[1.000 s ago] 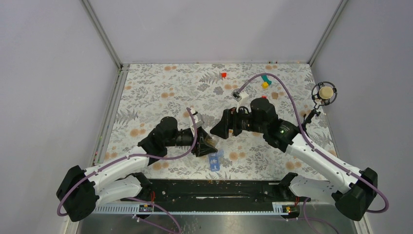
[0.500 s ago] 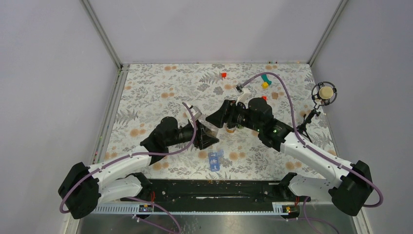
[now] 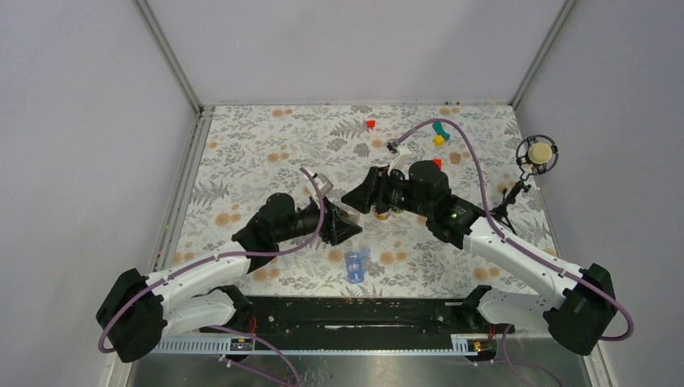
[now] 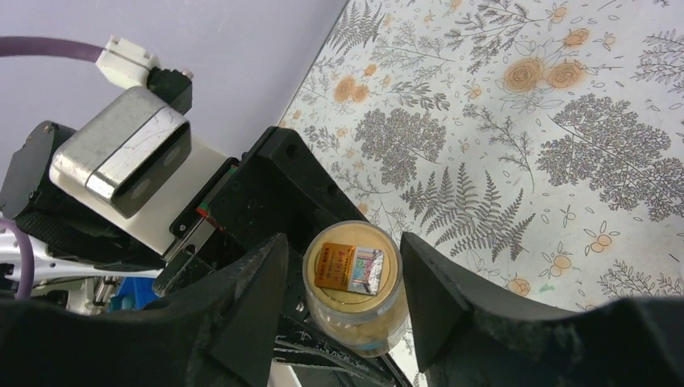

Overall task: Sort the pills into containers
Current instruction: Unscrew the lid of the pill bottle.

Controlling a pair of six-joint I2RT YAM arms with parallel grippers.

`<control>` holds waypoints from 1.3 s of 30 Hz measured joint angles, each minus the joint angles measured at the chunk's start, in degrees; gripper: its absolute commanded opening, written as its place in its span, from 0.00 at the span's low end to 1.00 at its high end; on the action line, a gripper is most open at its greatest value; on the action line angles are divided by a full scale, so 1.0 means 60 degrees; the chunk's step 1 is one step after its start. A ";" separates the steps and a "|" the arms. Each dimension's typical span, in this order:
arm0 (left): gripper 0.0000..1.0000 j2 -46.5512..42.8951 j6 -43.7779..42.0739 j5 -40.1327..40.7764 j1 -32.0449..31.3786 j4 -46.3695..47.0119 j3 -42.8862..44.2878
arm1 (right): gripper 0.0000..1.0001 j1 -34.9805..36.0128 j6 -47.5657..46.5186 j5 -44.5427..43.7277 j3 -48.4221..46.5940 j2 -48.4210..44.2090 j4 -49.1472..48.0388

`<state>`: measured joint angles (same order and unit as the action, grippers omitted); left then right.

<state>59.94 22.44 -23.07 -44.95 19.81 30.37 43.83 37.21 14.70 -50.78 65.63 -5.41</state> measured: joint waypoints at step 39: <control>0.00 -0.0969 -0.0594 -0.3391 0.0994 -0.0623 0.0328 | 0.95 -0.1716 -0.0488 0.4615 0.0674 -0.0390 -0.2164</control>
<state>54.13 18.87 -43.42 -38.98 16.08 32.34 33.54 34.28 42.39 -46.74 63.29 -18.39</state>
